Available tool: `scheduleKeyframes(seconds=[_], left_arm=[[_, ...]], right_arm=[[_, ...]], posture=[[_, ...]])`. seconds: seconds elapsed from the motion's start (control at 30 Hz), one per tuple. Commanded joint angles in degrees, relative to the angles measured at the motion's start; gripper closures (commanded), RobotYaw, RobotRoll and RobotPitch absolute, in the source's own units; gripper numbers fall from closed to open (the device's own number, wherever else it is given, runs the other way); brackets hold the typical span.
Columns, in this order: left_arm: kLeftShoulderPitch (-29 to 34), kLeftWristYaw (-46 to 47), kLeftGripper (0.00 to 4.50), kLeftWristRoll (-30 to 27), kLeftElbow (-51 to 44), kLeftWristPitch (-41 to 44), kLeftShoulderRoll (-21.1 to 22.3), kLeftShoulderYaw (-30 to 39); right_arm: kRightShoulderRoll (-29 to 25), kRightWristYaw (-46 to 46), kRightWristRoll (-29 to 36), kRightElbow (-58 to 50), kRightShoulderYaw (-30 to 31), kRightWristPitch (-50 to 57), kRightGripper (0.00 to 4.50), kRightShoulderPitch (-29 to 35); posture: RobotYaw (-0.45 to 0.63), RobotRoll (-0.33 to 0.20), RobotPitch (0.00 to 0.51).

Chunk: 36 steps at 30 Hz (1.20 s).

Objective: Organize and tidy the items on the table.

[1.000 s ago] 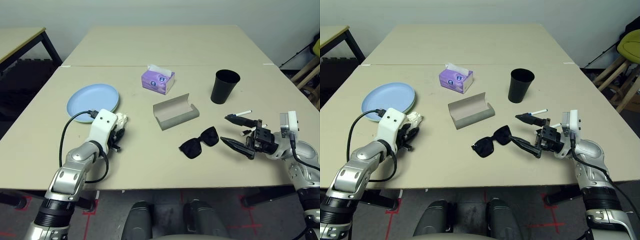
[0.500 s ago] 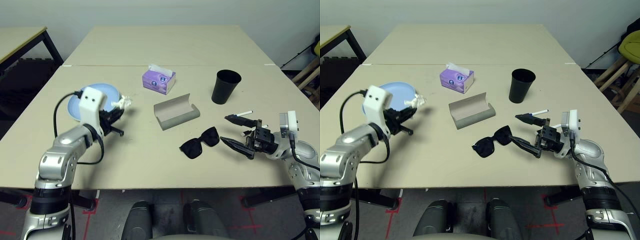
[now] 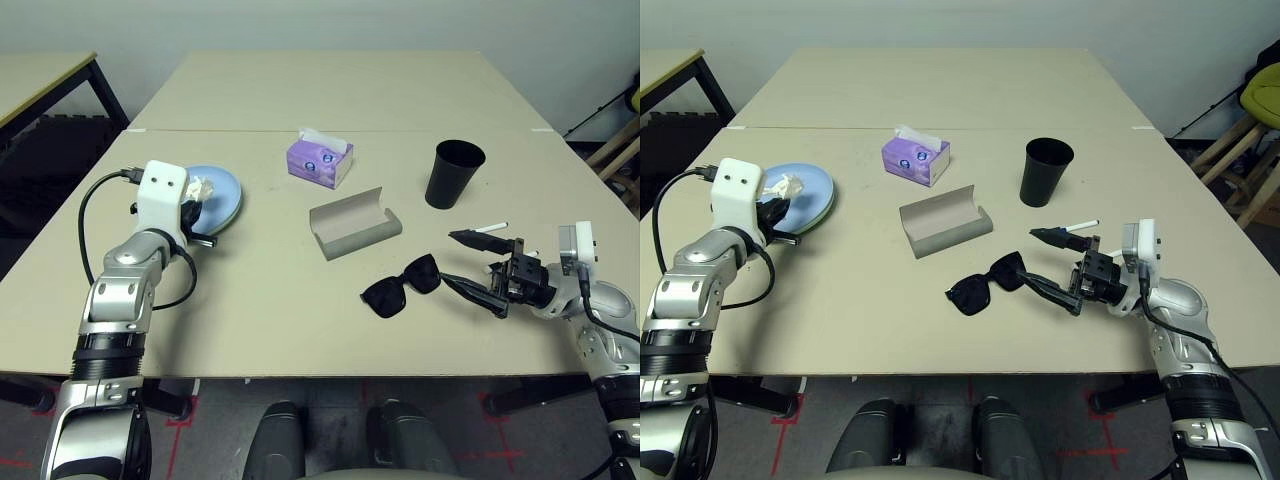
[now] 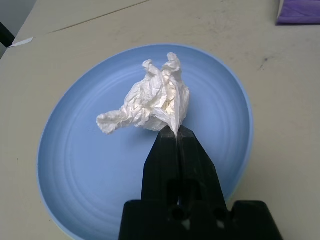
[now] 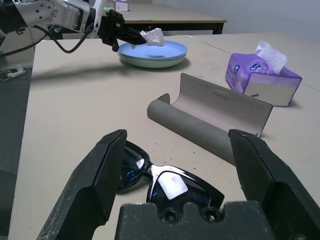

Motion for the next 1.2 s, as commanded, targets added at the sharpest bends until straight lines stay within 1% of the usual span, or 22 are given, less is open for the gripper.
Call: scheduleKeyframes(seconds=[0.03, 0.2, 0.27, 0.3, 0.33, 0.4, 0.5, 0.7, 0.77, 0.9, 1.03, 1.2], left_arm=[[-1.4, 0.3, 3.42, 0.7, 2.5, -1.0, -0.7, -0.1], [-2.0, 0.2, 1.41, 0.7, 4.1, -2.0, -0.6, 0.6], [-1.9, 0.1, 0.7, 0.5, 4.1, -2.3, -0.5, 0.9], [-1.6, -0.7, 0.31, -0.6, 3.1, -2.1, -0.5, 1.6], [-1.1, -2.2, 0.02, -2.6, 1.3, -1.4, -0.7, 2.8], [-0.5, -4.5, 0.02, -5.8, -1.5, -0.1, -1.0, 4.5], [2.5, -10.7, 0.02, -10.7, -8.5, 1.6, 0.0, 5.3], [5.5, -16.7, 0.02, -17.0, -15.4, 5.6, 1.8, 6.7], [7.5, -19.9, 0.02, -19.4, -18.5, 6.0, 3.0, 6.9], [11.8, -24.1, 0.02, -21.7, -22.2, 2.4, 4.0, 7.9], [14.8, -26.5, 0.02, -22.8, -23.6, -1.9, 3.8, 8.8], [19.4, -32.5, 0.02, -24.0, -25.1, -8.5, 4.4, 9.0]], right_arm=[[-0.2, -0.3, 0.1, -1.2, -0.5, 0.3, 0.0, 0.4], [-0.3, -0.4, -0.1, -1.3, -0.4, 0.2, 0.0, 0.3], [-0.3, -0.4, -0.2, -1.1, -0.3, 0.2, 0.0, 0.1], [-0.3, -0.4, -0.2, -0.9, -0.3, 0.1, 0.0, 0.0], [-0.3, -0.3, -0.3, -0.9, -0.3, 0.1, 0.0, -0.2], [-0.4, -0.3, -0.3, -0.7, -0.3, 0.1, 0.0, -0.3], [-0.6, -0.1, -0.5, -0.3, -0.2, 0.3, 0.0, -0.6], [-0.7, 0.5, -0.9, 1.2, 0.1, 0.4, 0.0, -2.4], [-0.7, 0.6, -1.0, 1.7, 0.1, 0.3, 0.0, -2.9], [-0.9, 1.0, -1.2, 2.5, 0.0, 0.1, 0.0, -3.5], [-1.0, 1.3, -1.4, 3.0, -0.1, -0.1, 0.0, -3.9], [-1.2, 1.6, -1.5, 3.6, -0.3, -0.2, 0.0, -4.4]], posture=[[0.07, 0.0, 0.05], [0.07, 0.0, 0.05], [0.07, 0.0, 0.045], [0.07, 0.0, 0.045], [0.07, 0.0, 0.045], [0.07, 0.0, 0.044], [0.08, 0.0, 0.042], [0.09, 0.0, 0.038], [0.09, 0.0, 0.038], [0.1, 0.0, 0.035], [0.1, 0.0, 0.033], [0.1, 0.0, 0.033]])
